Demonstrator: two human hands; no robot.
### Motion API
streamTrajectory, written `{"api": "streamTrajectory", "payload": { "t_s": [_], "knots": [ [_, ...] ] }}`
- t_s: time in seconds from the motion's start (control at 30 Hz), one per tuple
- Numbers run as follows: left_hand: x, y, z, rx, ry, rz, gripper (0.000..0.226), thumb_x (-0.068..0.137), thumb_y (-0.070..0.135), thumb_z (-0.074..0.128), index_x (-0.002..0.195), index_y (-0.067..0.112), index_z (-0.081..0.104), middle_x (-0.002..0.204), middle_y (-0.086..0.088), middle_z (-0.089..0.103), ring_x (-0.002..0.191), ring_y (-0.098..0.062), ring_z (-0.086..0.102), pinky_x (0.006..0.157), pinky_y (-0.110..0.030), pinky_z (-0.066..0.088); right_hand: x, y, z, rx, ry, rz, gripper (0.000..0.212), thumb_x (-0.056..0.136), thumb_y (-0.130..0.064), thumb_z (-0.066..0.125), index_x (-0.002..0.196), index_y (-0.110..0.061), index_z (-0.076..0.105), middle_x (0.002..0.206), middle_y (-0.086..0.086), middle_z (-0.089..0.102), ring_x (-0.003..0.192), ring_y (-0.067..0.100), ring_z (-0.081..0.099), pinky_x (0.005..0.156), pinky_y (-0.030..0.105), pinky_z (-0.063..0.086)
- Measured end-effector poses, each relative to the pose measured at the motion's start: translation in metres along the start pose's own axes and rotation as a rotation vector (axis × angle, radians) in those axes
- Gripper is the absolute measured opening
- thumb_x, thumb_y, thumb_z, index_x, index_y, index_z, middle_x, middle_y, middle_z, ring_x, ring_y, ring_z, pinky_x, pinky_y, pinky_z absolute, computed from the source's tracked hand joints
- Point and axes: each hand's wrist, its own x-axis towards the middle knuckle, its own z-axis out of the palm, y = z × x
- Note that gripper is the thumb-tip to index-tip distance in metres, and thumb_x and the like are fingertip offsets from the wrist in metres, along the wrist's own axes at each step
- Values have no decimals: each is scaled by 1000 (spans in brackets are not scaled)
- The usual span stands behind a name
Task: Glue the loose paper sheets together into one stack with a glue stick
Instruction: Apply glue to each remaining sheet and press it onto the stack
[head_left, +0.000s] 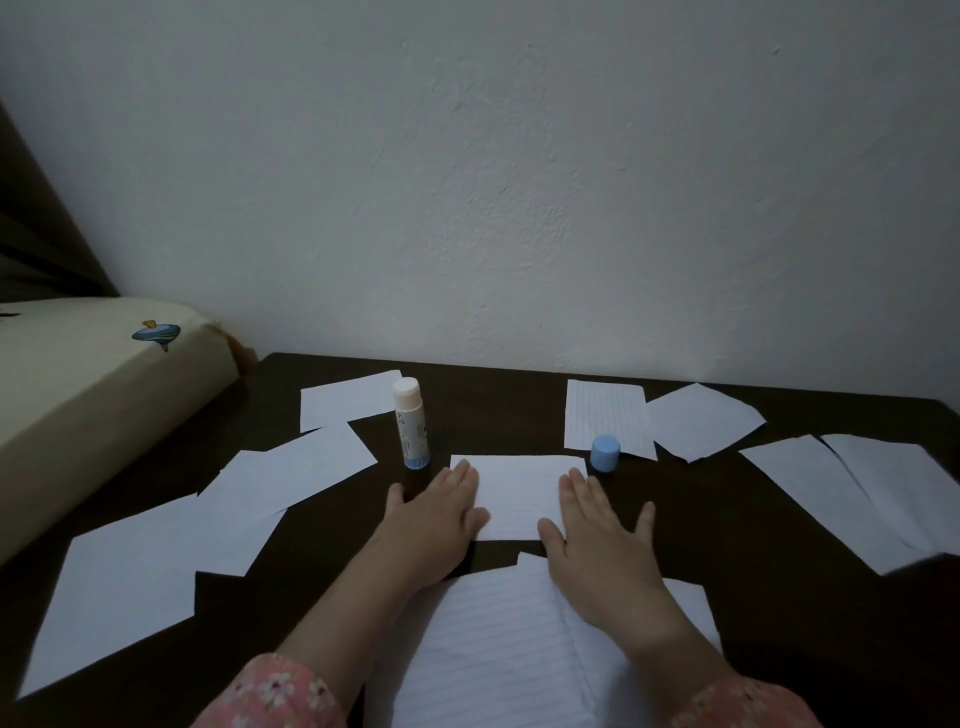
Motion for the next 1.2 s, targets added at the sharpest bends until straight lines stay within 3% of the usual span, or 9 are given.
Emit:
{"api": "streamTrajectory", "payload": {
  "t_s": [0.1, 0.2, 0.23, 0.3, 0.37, 0.47, 0.83, 1.0, 1.2],
  "knots": [
    [0, 7, -7, 14, 12, -29, 52, 102, 41, 33, 150, 24, 23, 159, 6, 15, 146, -13, 13, 116, -53, 1, 0, 2, -2, 18, -25, -12, 67, 100, -54, 11, 152, -20, -13, 159, -3, -19, 145, 14, -18, 112, 59, -11],
    [2, 13, -11, 14, 213, -30, 29, 97, 42, 45, 114, 24, 59, 128, 5, 56, 125, -14, 47, 115, -47, 18, -2, 7, -5, 101, -60, -46, 86, 86, -74, 12, 153, -24, -10, 159, -6, -18, 145, 12, -20, 110, 59, -15],
    [2, 13, -10, 4, 287, -13, 28, 95, 45, 47, 108, 25, 61, 119, 6, 58, 119, -13, 50, 113, -44, 23, -4, 10, -6, 136, -62, -74, 92, 80, -79, 12, 153, -27, -8, 159, -8, -17, 144, 12, -21, 110, 58, -16],
    [5, 12, -5, -64, 328, 34, 39, 92, 48, 50, 124, 26, 54, 131, 7, 52, 127, -12, 44, 112, -42, 23, -9, 14, -9, 195, -62, -158, 98, 73, -84, 23, 152, -34, -4, 160, -11, -15, 144, 11, -21, 110, 57, -18],
    [10, 8, -1, -124, 228, 46, 57, 93, 50, 49, 143, 26, 36, 152, 7, 32, 141, -13, 26, 115, -45, 14, -15, 18, -10, 179, -74, -231, 102, 68, -86, 38, 150, -42, -2, 159, -13, -14, 144, 12, -22, 111, 57, -19],
    [15, 5, -1, -117, 110, 21, 64, 95, 54, 42, 150, 27, 23, 159, 6, 15, 146, -14, 11, 116, -50, 6, -16, 23, -10, 130, -79, -236, 105, 64, -85, 49, 149, -46, 1, 159, -13, -15, 144, 15, -23, 111, 58, -18],
    [13, 26, -11, -93, 193, -138, 52, 92, 47, 54, 135, 19, 45, 134, -2, 54, 123, -20, 50, 102, -39, 37, -32, 23, -10, 53, 143, -129, 70, 86, -72, 34, 148, -42, 22, 160, -13, 4, 147, 16, -10, 113, 56, -12],
    [10, 19, -7, -83, 470, -110, 39, 90, 41, 57, 126, 25, 56, 115, 3, 63, 105, -15, 58, 94, -35, 43, -39, 15, 0, 114, 31, -55, 67, 91, -67, 35, 149, -39, 20, 161, -9, 1, 147, 20, -12, 112, 57, -12],
    [-5, 18, -5, -502, 603, -76, 30, 89, 33, 62, 119, 27, 62, 104, 10, 64, 93, -7, 57, 82, -31, 52, -34, 19, 7, 250, 64, -88, 61, 93, -61, 36, 149, -40, 22, 161, -8, -1, 146, 19, -17, 112, 54, -14]
  ]
}}
